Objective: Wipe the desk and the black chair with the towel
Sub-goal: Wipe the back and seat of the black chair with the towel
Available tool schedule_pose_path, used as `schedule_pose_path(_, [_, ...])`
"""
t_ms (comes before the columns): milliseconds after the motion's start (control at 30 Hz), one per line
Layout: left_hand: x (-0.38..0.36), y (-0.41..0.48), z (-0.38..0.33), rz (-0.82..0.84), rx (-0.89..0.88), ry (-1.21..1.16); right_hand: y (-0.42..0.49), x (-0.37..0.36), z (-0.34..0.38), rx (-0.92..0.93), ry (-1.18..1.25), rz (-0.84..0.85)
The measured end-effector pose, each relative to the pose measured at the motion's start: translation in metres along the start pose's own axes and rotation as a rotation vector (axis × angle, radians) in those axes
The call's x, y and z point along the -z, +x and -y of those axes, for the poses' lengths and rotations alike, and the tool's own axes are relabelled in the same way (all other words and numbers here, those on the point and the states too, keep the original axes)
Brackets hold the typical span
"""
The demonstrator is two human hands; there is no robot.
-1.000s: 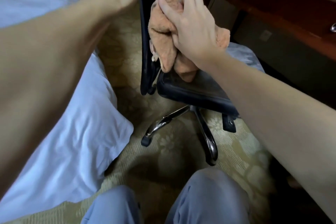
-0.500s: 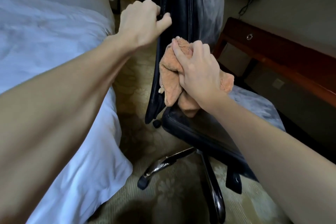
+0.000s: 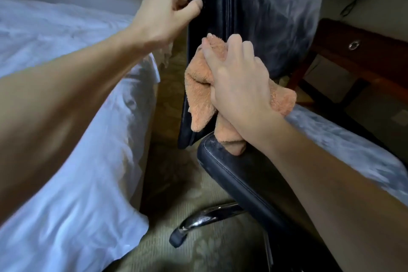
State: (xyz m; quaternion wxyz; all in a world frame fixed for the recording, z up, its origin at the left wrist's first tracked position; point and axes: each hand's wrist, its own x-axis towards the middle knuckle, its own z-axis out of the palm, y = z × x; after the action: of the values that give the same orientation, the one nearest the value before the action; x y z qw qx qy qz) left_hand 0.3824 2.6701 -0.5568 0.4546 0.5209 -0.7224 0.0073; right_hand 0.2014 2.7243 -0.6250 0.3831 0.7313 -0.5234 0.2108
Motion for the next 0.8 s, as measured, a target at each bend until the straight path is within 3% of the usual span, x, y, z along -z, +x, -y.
schedule_pose_path(167, [0.001,-0.007,-0.013,-0.01,0.032,-0.047,-0.001,0.008,-0.005,0.019,0.072,-0.003])
schedule_pose_path(400, [0.019,-0.069,-0.048,-0.247,0.014,0.116,-0.051,0.042,-0.014,0.071,0.163,-0.162])
schedule_pose_path(567, [0.033,-0.123,-0.115,-0.356,0.116,0.212,-0.1,0.078,-0.031,-0.006,0.408,-0.214])
schedule_pose_path(800, [0.034,-0.161,-0.152,-0.425,0.097,0.244,-0.138,0.101,-0.05,-0.125,0.537,-0.235])
